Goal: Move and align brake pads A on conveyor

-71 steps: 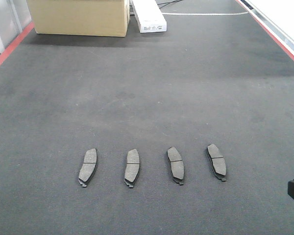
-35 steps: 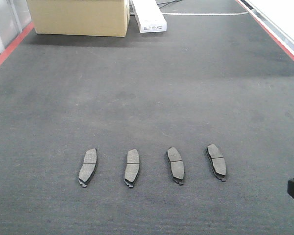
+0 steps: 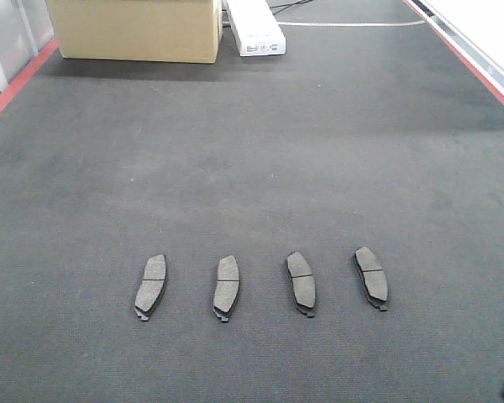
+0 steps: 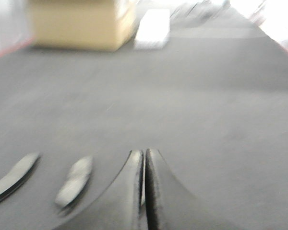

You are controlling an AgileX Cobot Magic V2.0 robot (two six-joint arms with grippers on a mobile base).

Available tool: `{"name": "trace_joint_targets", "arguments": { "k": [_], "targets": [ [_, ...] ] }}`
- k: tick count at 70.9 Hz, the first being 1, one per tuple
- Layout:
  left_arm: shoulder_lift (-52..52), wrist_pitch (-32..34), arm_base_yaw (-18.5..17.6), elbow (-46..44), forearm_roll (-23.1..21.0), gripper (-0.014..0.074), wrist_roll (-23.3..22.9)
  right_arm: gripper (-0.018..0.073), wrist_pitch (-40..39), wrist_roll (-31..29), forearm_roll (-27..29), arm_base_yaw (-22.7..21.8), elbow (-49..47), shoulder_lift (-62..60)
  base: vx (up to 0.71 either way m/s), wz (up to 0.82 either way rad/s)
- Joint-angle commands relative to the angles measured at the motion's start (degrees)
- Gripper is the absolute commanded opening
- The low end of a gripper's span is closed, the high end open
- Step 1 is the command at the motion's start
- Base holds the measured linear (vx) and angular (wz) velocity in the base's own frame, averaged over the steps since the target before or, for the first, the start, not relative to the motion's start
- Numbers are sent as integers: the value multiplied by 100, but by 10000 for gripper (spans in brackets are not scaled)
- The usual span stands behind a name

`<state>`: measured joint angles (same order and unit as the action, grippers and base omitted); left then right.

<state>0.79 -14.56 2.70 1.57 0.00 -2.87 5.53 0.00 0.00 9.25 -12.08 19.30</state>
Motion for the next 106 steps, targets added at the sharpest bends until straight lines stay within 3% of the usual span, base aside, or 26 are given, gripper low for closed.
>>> {"name": "trace_joint_targets", "arguments": {
  "k": [1, 9, 17, 106],
  "targets": [
    [75, 385, -1, -119, 0, -6, -37, -8, -608, -159, 0, -448, 194, -517, 0, 0],
    [75, 385, -1, -119, 0, -6, -37, -8, -603, -136, 0, -993, 688, -1213, 0, 0],
    [75, 385, -1, -119, 0, -6, -37, -8, -598, -136, 0, -1244, 1153, -1806, 0, 0],
    [75, 385, -1, -119, 0, -6, -37, -8, -450, 0, 0, -1239, 1424, -2072, 0, 0]
  ]
}}
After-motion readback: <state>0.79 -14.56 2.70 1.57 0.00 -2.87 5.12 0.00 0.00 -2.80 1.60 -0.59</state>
